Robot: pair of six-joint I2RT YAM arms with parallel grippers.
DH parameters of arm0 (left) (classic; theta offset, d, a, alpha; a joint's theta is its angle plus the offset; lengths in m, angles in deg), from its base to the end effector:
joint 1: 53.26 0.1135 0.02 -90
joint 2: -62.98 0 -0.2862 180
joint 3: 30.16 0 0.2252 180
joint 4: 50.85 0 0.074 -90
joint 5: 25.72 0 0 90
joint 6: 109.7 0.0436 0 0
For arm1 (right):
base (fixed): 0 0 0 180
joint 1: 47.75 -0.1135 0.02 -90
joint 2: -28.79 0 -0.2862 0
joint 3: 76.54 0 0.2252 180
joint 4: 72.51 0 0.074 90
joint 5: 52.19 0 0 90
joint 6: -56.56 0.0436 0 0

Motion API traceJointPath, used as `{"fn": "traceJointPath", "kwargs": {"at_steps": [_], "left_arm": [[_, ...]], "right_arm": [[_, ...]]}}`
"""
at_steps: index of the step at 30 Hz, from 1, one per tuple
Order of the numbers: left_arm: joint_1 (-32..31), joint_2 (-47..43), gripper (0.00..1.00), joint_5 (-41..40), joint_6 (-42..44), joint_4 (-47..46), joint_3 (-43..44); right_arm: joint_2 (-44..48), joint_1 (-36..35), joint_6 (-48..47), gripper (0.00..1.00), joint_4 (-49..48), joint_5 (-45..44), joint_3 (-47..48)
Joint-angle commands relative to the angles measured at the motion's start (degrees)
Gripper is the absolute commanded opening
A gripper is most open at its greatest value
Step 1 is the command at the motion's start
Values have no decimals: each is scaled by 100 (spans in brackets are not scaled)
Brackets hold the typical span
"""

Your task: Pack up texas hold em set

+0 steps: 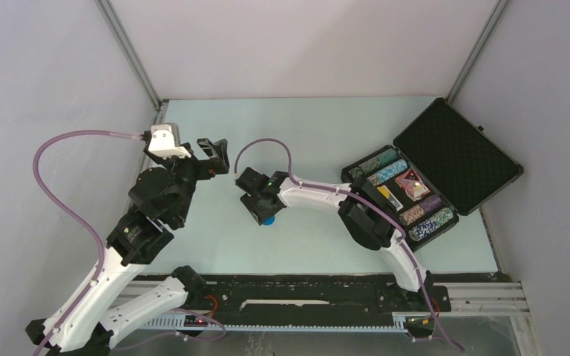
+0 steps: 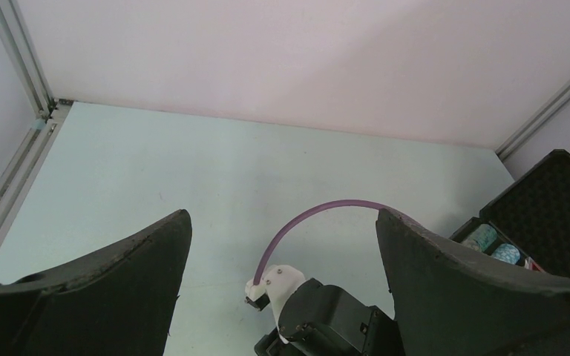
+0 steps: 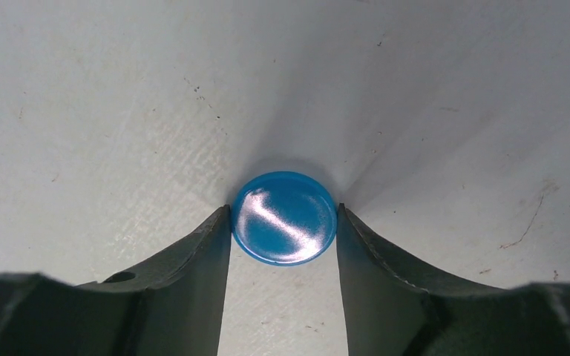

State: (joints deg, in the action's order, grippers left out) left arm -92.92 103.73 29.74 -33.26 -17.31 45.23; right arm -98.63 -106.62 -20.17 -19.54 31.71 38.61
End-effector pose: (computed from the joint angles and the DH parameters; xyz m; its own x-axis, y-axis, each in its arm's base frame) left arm 0.0915 -0.0437 0.4304 -0.0066 -0.2454 -0.9694 0.0903 0.9653 -0.2450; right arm 0.2434 0.3940 0.1864 -0.6470 -0.6298 -0.4298 -0.6983 0.7158 0.0022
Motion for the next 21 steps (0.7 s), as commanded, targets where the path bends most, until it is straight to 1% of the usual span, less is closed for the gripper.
{"fn": "traceJointPath", "kwargs": {"at_steps": [1,5,8,12,17,21], "left_arm": [[49,6,100,35,-68,-148,-57],[54,-41,100,22,-68,-148,-61],[48,-59,100,27,-68,-148,-61],[55,-104,100,59,-85,-140,-45],[50,-232,100,123,-119,-140,-39],[46,-312,100,36,-104,-166,-83]], "right_arm": [[429,-15,56,46,-57,-340,-317],[1416,52,165,40,-237,-461,-1032],[2118,158,277,39,-169,-665,-1593],[3088,420,430,39,136,-1151,-2232],[4311,1047,538,39,632,-1535,-3095],[5353,1872,588,39,1024,-1605,-3670]]}}
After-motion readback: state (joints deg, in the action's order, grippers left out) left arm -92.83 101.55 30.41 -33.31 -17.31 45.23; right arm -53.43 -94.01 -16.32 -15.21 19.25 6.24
